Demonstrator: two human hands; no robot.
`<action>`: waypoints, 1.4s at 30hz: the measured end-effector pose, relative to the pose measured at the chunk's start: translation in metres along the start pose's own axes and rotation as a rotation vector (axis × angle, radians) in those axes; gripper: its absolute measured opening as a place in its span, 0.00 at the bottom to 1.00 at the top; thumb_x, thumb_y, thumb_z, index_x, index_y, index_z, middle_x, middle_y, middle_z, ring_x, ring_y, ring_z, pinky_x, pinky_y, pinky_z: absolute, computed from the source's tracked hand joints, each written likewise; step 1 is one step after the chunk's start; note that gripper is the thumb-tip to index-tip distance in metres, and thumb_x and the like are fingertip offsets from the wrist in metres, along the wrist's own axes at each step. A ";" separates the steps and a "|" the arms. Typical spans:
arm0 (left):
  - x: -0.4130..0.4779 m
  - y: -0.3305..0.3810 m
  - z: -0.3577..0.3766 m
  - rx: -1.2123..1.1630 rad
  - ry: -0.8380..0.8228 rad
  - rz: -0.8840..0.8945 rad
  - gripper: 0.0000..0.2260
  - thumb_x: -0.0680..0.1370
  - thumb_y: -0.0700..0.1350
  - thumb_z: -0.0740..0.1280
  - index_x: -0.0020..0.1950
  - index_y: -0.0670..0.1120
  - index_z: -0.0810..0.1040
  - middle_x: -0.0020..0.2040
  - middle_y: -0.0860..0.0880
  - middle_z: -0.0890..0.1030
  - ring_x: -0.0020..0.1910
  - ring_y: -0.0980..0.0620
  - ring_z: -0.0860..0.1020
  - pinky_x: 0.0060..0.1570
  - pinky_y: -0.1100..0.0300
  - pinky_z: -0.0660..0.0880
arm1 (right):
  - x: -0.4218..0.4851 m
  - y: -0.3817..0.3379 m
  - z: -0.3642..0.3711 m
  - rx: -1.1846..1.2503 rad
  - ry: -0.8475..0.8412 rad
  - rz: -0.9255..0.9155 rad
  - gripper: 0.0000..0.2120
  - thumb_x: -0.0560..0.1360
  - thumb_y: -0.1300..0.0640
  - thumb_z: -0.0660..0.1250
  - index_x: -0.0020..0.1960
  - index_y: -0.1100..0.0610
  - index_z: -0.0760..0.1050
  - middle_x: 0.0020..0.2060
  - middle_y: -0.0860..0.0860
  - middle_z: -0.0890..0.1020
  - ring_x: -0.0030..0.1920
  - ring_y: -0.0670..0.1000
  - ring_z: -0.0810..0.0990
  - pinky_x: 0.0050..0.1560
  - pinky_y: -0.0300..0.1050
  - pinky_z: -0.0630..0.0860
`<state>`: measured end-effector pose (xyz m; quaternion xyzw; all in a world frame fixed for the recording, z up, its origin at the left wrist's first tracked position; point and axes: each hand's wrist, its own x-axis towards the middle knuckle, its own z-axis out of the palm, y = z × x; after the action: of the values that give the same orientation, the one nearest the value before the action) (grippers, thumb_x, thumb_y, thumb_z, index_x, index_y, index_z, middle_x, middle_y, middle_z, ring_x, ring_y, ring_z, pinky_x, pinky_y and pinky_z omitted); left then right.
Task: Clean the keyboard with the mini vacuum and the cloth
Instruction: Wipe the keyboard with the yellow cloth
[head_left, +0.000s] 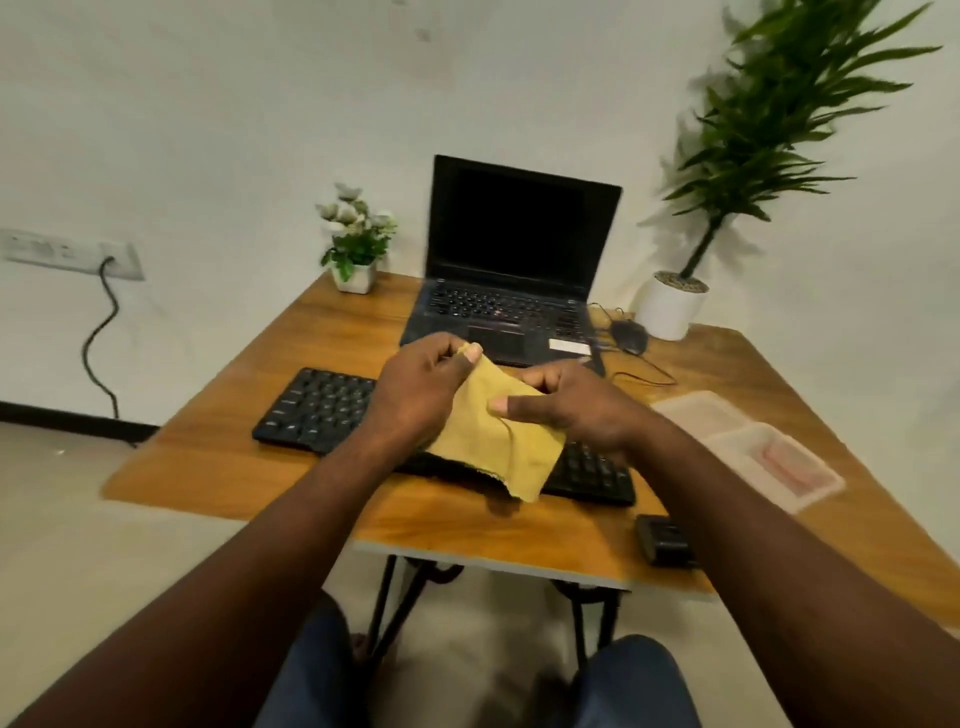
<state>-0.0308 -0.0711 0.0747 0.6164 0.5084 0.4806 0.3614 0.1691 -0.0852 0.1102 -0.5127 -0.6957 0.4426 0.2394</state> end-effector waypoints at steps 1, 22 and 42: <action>-0.002 -0.009 -0.018 0.085 0.042 -0.001 0.09 0.83 0.55 0.66 0.47 0.53 0.81 0.43 0.51 0.83 0.43 0.49 0.81 0.40 0.50 0.78 | 0.013 -0.007 0.015 -0.016 -0.009 -0.003 0.14 0.77 0.52 0.74 0.59 0.58 0.84 0.51 0.53 0.88 0.52 0.55 0.87 0.50 0.48 0.82; -0.030 -0.136 -0.176 0.610 0.111 -0.135 0.45 0.65 0.65 0.79 0.77 0.58 0.64 0.55 0.62 0.79 0.62 0.54 0.70 0.57 0.50 0.74 | 0.200 -0.055 0.184 -0.794 0.084 -0.307 0.16 0.78 0.60 0.61 0.61 0.50 0.81 0.51 0.56 0.85 0.51 0.60 0.81 0.50 0.55 0.79; -0.036 -0.134 -0.177 0.687 0.178 -0.062 0.37 0.70 0.62 0.77 0.75 0.56 0.68 0.67 0.50 0.78 0.65 0.45 0.71 0.59 0.43 0.74 | 0.108 -0.050 0.194 -0.967 -0.186 -0.637 0.19 0.83 0.55 0.62 0.73 0.52 0.74 0.72 0.50 0.77 0.77 0.53 0.68 0.75 0.57 0.65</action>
<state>-0.2386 -0.0836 -0.0098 0.6420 0.6882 0.3222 0.1020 -0.0479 -0.0611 0.0441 -0.2881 -0.9566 0.0241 0.0374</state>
